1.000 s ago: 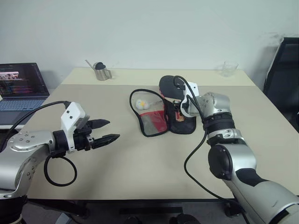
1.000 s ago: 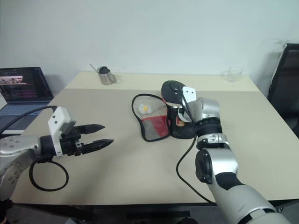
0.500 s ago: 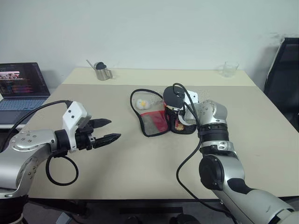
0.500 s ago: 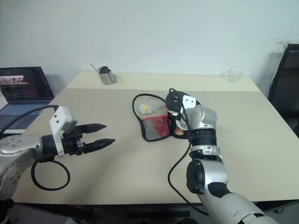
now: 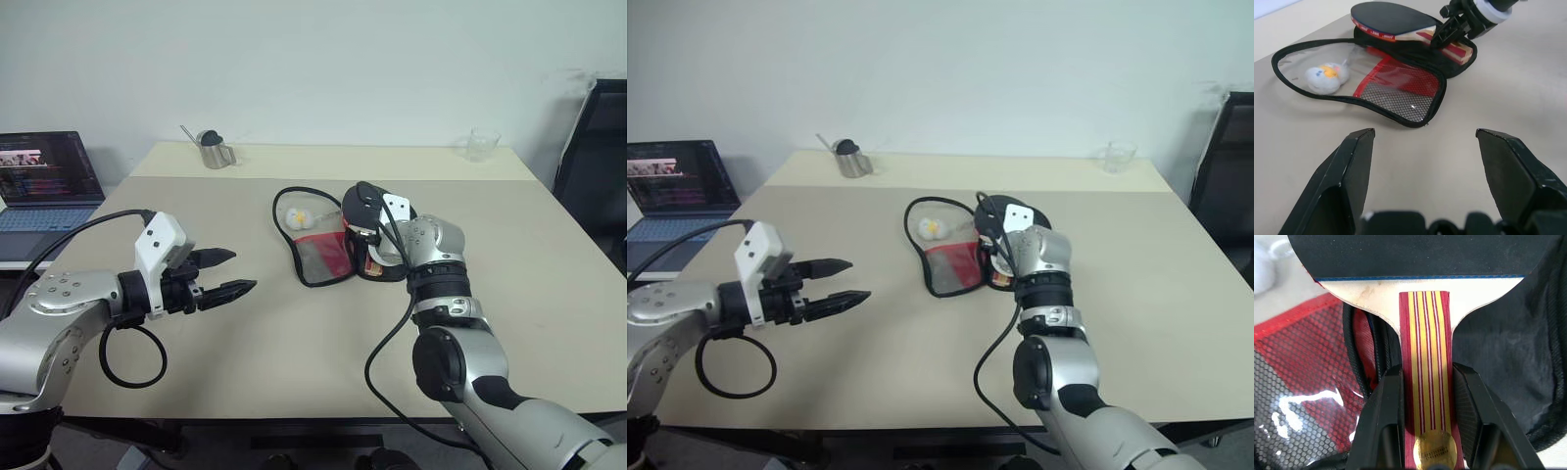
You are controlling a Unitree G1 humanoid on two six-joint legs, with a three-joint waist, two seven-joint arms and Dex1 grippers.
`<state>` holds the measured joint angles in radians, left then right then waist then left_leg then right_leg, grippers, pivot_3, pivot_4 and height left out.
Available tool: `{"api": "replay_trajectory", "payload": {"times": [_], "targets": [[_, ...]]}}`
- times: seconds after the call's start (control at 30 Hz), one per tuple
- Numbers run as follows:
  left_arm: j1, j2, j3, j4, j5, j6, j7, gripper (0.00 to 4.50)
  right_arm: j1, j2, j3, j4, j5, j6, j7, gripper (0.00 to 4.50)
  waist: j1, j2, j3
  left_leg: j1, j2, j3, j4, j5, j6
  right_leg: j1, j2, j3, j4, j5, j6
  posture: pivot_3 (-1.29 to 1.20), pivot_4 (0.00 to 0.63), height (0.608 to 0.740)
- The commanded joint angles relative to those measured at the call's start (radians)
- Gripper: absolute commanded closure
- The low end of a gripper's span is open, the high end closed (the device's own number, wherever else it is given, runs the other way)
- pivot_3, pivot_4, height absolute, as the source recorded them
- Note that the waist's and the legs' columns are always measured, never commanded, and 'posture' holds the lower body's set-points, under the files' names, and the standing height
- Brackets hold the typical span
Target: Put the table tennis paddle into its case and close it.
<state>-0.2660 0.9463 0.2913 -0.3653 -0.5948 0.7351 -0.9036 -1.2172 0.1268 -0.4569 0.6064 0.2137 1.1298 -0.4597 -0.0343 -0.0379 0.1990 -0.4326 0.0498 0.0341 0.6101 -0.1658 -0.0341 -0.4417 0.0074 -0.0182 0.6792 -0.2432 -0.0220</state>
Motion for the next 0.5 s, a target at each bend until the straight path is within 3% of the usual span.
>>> {"api": "replay_trajectory", "payload": {"times": [0.03,0.5], "targets": [[0.006,0.01,0.036,-0.042,-0.021,0.004,0.009,0.88,-0.03,-0.016,0.023,0.001,-0.007,-0.053,-0.006,3.49,0.0,0.0,0.0,0.0,0.0,0.0,0.0,0.0,0.0,0.0,0.0,0.0,0.0,0.0,0.0,0.0,0.15,0.74],[0.015,0.022,0.042,-0.044,-0.031,0.004,0.02,0.88,-0.048,-0.044,0.054,0.079,-0.01,-0.123,-0.01,3.49,0.0,0.0,0.0,0.0,0.0,0.0,0.0,0.0,0.0,0.0,0.0,0.0,0.0,0.0,0.0,0.0,0.15,0.74]]}}
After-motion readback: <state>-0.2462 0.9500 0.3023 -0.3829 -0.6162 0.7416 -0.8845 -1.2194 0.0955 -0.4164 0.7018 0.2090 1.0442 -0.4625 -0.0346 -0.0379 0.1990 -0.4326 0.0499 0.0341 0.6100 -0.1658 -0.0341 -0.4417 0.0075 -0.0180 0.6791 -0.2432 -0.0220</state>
